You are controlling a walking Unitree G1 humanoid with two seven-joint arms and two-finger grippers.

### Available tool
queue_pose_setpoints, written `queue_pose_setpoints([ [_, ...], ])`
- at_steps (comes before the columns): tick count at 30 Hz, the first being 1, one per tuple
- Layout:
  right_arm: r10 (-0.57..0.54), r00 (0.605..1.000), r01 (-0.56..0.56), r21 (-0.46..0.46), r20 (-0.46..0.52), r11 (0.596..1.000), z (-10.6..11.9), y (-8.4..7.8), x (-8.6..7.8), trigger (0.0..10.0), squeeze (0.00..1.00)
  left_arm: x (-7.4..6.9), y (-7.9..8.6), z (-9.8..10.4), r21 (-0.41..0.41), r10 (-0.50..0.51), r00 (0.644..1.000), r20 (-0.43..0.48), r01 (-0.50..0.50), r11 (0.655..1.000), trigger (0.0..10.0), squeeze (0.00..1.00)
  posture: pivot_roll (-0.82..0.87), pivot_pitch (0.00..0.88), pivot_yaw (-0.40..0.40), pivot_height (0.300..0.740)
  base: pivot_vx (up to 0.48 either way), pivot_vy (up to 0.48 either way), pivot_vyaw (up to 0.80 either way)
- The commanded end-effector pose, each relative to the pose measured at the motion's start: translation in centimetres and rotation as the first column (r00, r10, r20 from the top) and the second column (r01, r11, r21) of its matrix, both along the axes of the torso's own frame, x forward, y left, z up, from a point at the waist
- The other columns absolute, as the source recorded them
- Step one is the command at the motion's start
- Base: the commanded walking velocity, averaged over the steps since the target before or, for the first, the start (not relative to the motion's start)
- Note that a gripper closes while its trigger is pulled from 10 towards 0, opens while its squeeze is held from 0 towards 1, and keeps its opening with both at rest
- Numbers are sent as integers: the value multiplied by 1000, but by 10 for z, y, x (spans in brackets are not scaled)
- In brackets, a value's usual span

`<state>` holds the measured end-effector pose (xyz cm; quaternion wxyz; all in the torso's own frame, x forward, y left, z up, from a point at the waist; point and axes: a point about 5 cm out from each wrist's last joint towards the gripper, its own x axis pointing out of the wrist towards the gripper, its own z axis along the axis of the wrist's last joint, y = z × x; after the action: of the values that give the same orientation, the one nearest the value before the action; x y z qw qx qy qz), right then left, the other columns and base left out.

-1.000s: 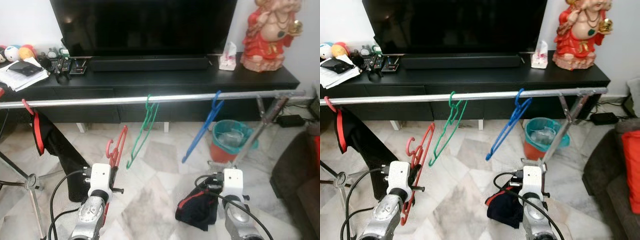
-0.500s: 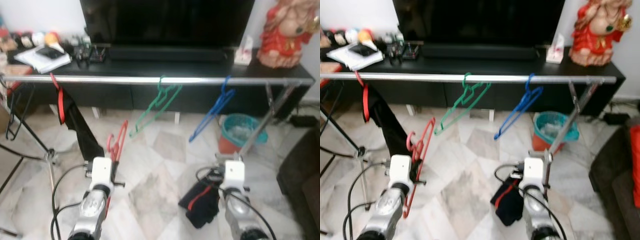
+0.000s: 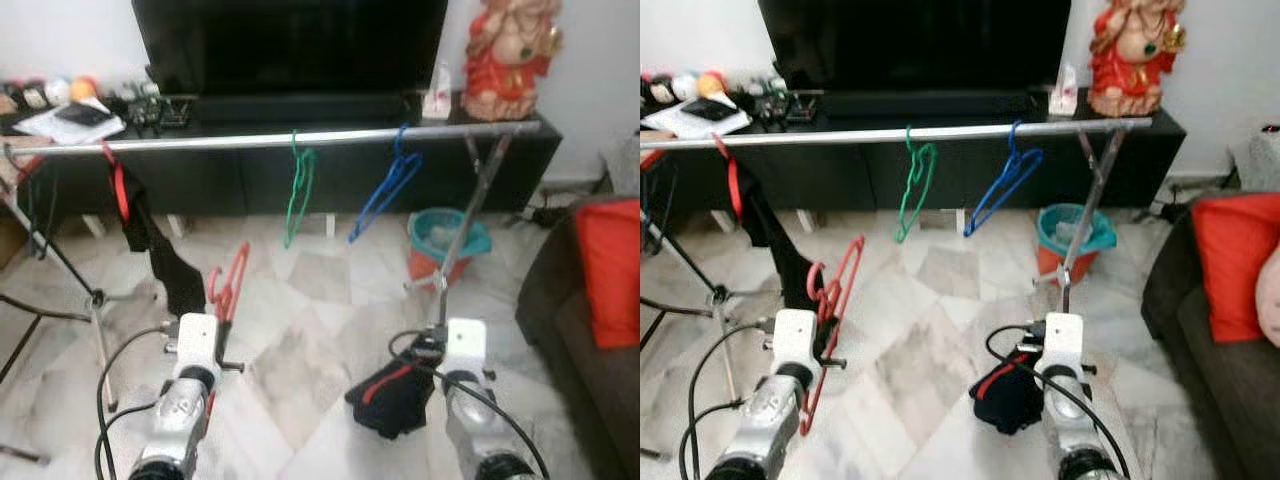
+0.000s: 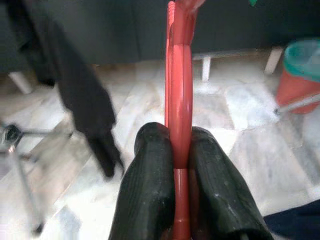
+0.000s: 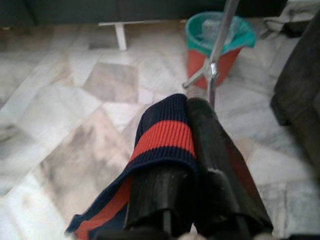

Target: Hang hanger

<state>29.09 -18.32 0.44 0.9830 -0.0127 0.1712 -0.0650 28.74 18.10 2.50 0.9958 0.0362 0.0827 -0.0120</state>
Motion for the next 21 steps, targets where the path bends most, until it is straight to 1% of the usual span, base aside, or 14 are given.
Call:
queue_pose_setpoints([
  [1, -14, 1000, 14, -2, 13, 1000, 3, -5, 2, 10000, 0, 2, -3, 2, -13, -4, 1000, 8, 4, 1000, 10000, 0, 8, 0, 29, 740, -307, 0, 0],
  [13, -8, 1000, 8, -9, 23, 1000, 6, -5, 4, 10000, 0, 3, -4, 3, -16, -1, 1000, 9, 1, 1000, 10000, 0, 8, 0, 25, 740, -307, 0, 0],
  [21, -5, 1000, 5, -11, 26, 1000, 6, -5, 4, 10000, 0, 3, -3, 3, -10, 6, 1000, 5, -6, 1000, 10000, 0, 9, 0, 24, 740, 0, 0, 0],
])
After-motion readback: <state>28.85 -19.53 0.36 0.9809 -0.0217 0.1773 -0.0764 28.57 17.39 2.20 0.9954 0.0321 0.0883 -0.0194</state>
